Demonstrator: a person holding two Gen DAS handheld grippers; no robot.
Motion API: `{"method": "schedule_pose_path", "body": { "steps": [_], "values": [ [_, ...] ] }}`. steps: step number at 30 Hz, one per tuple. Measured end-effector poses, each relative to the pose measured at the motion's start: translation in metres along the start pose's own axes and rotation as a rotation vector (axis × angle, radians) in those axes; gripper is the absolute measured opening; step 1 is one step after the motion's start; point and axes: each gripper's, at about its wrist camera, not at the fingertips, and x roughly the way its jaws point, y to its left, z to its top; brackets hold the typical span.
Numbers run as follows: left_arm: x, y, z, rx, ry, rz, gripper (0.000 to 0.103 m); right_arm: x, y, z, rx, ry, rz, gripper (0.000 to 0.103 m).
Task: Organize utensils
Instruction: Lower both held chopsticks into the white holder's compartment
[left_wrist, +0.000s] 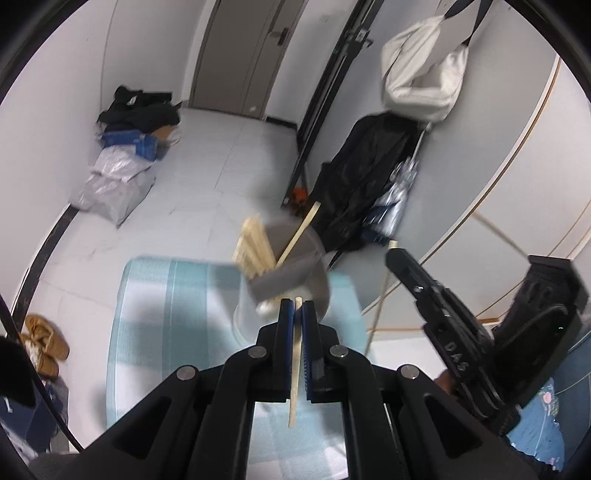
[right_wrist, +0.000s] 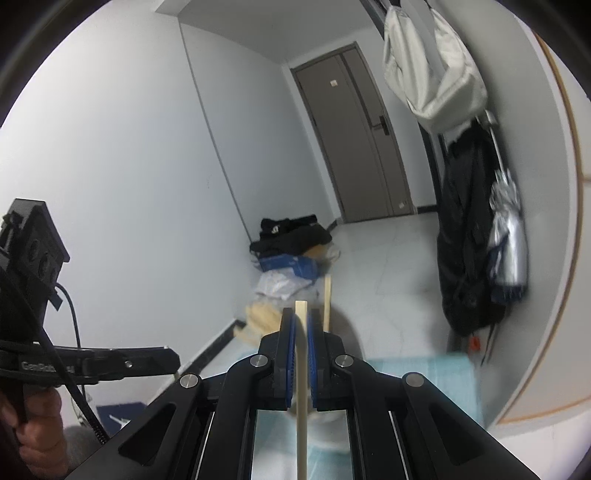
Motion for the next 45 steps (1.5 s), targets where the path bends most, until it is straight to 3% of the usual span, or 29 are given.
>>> {"method": "schedule_pose_path", "body": {
  "steps": [7,18,27,36,45],
  "values": [
    [-0.011,-0.005,0.06,-0.024,-0.077,-0.061,0.001,0.015,-0.003,0.057,-0.017,-0.103,0.014,0.006],
    [0.014,-0.002,0.114,0.0,-0.156,-0.043,0.001,0.068,-0.022,0.11,-0.008,-0.205,0.003,0.006],
    [0.038,-0.005,0.111,0.188,-0.187,0.029,0.001,0.115,-0.03,0.094,-0.002,-0.201,-0.039,0.006],
    [0.049,0.018,0.103,0.133,-0.139,-0.038,0.001,0.121,-0.032,0.077,-0.003,-0.201,-0.034,0.006],
    [0.062,0.017,0.098,0.106,-0.094,-0.008,0.001,0.1,-0.031,0.063,-0.021,-0.157,-0.022,0.006]
  ]
}}
